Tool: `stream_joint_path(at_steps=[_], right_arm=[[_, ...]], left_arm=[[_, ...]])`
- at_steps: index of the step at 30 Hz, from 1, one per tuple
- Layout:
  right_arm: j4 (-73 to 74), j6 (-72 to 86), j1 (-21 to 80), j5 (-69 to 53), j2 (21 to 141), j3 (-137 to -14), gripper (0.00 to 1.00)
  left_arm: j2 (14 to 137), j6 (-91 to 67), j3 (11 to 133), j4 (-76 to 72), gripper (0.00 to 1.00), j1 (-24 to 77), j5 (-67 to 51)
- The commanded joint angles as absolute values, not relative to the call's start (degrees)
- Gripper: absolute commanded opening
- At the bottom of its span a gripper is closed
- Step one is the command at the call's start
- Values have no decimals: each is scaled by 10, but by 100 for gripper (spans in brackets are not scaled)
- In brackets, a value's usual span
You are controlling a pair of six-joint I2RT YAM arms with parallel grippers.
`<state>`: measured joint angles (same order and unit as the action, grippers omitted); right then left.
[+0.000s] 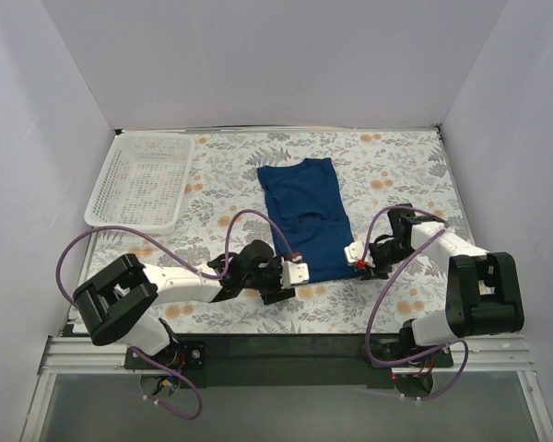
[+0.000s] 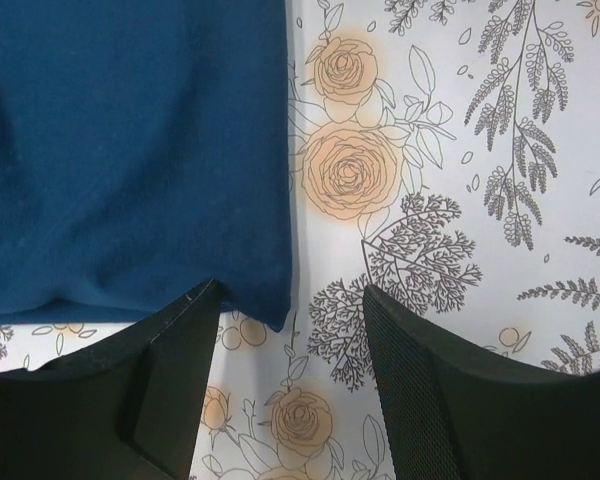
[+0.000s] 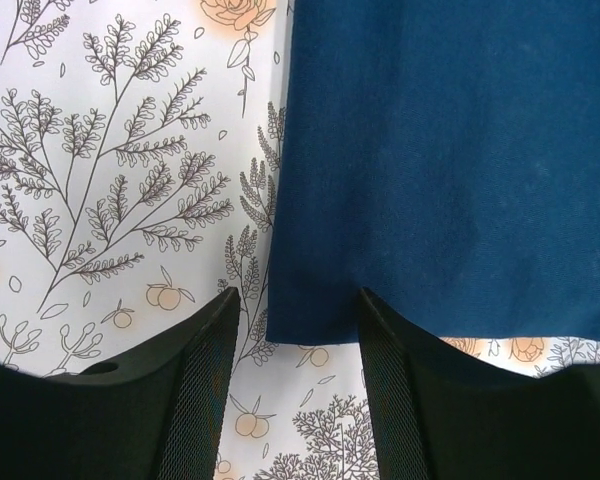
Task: Fold and stack the t-shirts
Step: Fold the tshirt
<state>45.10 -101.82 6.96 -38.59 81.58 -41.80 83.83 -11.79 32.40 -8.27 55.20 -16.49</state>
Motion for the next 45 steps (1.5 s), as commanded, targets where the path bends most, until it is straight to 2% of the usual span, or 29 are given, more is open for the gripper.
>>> stream_joint_path(at_steps=[1, 6, 9, 12, 15, 16, 18, 19, 23, 27, 30, 33, 37, 41, 45], right_arm=[[434, -1017, 76, -387, 827, -413, 48], [419, -1009, 77, -385, 836, -404, 44], [416, -1005, 79, -381, 840, -403, 41], [414, -1002, 79, -379, 838, -401, 36], [414, -999, 79, -376, 839, -401, 24], [414, -997, 79, -375, 838, -400, 18], [417, -988, 78, -378, 832, -396, 11], [420, -984, 78, -379, 827, -394, 4], [495, -965, 78, -377, 785, -398, 1], [612, -999, 77, -389, 704, -406, 1], [655, -997, 77, -421, 639, -406, 1], [660, -972, 78, -455, 623, -436, 1], [637, -881, 79, -498, 703, -533, 1], [597, -792, 78, -539, 856, -668, 1], [544, -700, 83, -547, 978, -805, 1]], left_arm=[[851, -98, 343, -117, 55, 560, -156], [874, -101, 330, -133, 54, 563, -132], [890, -104, 326, -141, 50, 565, -102], [903, -106, 324, -151, 40, 569, -58], [911, -110, 323, -151, 24, 573, -23], [912, -111, 323, -150, 20, 575, -18], [907, -118, 319, -149, 3, 581, -7], [900, -127, 316, -147, 0, 584, -7], [842, -159, 300, -109, 0, 606, -27], [779, -198, 287, -56, 0, 646, -99], [739, -231, 284, -37, 0, 670, -136], [695, -240, 286, -29, 0, 673, -133], [671, -205, 301, -27, 0, 642, -112], [672, -194, 321, -50, 0, 505, -153], [726, -183, 373, -74, 0, 397, -192]])
